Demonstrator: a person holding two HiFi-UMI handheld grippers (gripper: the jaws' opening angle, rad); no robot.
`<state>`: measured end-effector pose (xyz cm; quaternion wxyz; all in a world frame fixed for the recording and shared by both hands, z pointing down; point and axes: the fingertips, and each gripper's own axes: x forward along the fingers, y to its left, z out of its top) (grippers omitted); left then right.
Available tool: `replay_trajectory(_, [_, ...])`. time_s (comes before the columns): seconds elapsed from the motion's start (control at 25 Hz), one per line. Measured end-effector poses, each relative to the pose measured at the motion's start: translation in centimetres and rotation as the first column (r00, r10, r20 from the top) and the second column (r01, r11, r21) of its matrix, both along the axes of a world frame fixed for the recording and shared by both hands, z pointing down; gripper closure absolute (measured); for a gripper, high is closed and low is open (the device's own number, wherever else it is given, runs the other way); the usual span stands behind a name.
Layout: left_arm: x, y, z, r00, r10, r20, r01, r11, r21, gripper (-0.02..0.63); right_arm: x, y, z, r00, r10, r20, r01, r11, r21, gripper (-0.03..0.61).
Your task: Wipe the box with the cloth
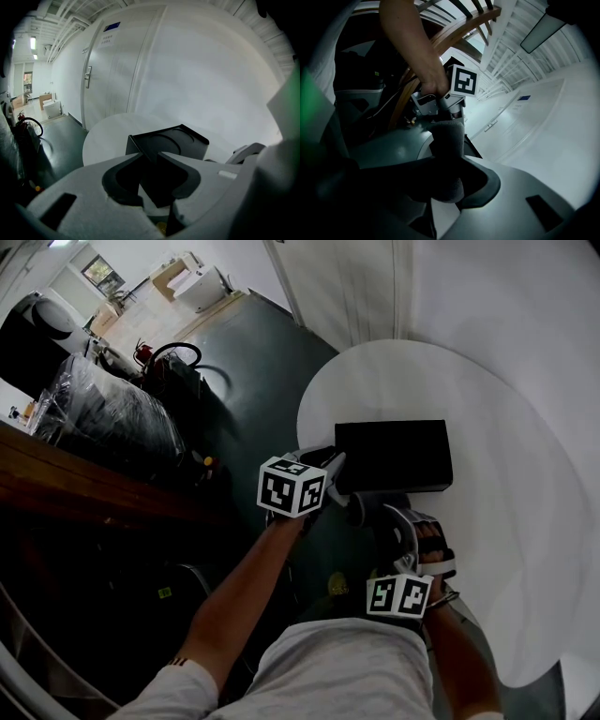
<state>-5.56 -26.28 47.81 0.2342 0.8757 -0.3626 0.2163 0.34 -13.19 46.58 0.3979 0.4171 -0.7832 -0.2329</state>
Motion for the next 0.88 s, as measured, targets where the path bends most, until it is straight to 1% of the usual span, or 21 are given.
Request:
replay_trajectory(0.24, [0.1, 0.0, 0.1, 1.0, -0.005, 0.004, 0.005, 1.0, 0.0, 0.514, 2.3, -1.0, 1.2, 0.999, 0.052, 0.008, -0.052, 0.998, -0.03, 0.48])
replay_trajectory(0.48, [0.0, 0.0, 0.1, 1.0, -0.007, 0.009, 0.007, 1.0, 0.001, 0.514, 5.1, -1.2, 2.5, 0.996, 0.087, -0.021, -0.088, 0.995, -0.038, 0.48])
replay_trajectory(0.88, [0.2, 0.1, 0.2, 1.0, -0.011, 0.015, 0.011, 1.0, 0.002, 0.512, 11.6, -0.9, 2.7, 0.978, 0.196, -0.063, -0.199, 0.979, -0.034, 0.48])
